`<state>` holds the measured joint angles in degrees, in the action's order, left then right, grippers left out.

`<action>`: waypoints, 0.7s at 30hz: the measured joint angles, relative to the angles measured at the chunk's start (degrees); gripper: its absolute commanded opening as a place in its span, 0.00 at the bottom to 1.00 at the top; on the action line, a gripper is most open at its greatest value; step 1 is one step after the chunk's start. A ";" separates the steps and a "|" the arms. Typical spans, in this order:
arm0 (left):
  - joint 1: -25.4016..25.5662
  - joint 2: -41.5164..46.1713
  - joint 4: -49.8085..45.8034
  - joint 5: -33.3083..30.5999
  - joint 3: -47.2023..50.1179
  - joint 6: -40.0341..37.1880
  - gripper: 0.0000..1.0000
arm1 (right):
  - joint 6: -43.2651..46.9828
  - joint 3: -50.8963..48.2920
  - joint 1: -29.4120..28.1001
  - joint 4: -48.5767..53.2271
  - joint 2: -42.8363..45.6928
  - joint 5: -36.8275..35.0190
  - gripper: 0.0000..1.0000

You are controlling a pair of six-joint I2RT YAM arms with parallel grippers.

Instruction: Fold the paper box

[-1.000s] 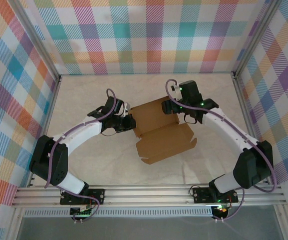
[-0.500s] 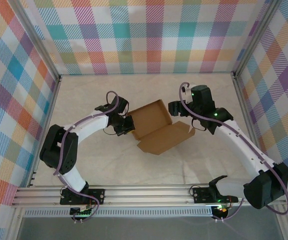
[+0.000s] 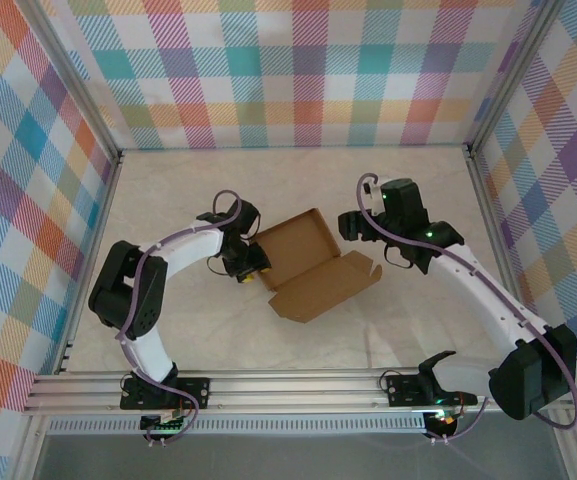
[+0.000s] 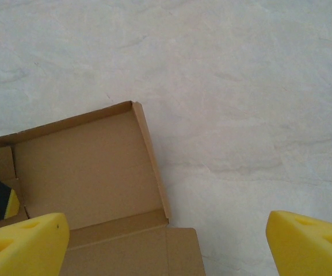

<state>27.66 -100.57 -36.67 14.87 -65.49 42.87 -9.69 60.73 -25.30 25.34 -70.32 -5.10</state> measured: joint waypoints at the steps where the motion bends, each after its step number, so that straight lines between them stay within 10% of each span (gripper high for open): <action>1: 0.00 -0.02 -0.44 -0.15 -0.17 -0.02 0.65 | 0.00 -0.22 0.11 0.00 0.00 0.11 0.89; 7: 0.00 0.09 -0.79 -1.01 -2.19 1.25 1.00 | -0.02 -0.31 1.20 -0.48 -0.26 1.09 0.89; 21: -1.99 1.46 -0.92 -5.51 -13.22 -4.22 1.00 | -7.13 1.86 4.79 3.30 0.63 0.37 0.88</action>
<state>25.67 -99.11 -37.58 9.37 -78.72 38.65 -16.82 62.59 -20.51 28.64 -69.69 -4.73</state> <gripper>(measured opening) 0.999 0.880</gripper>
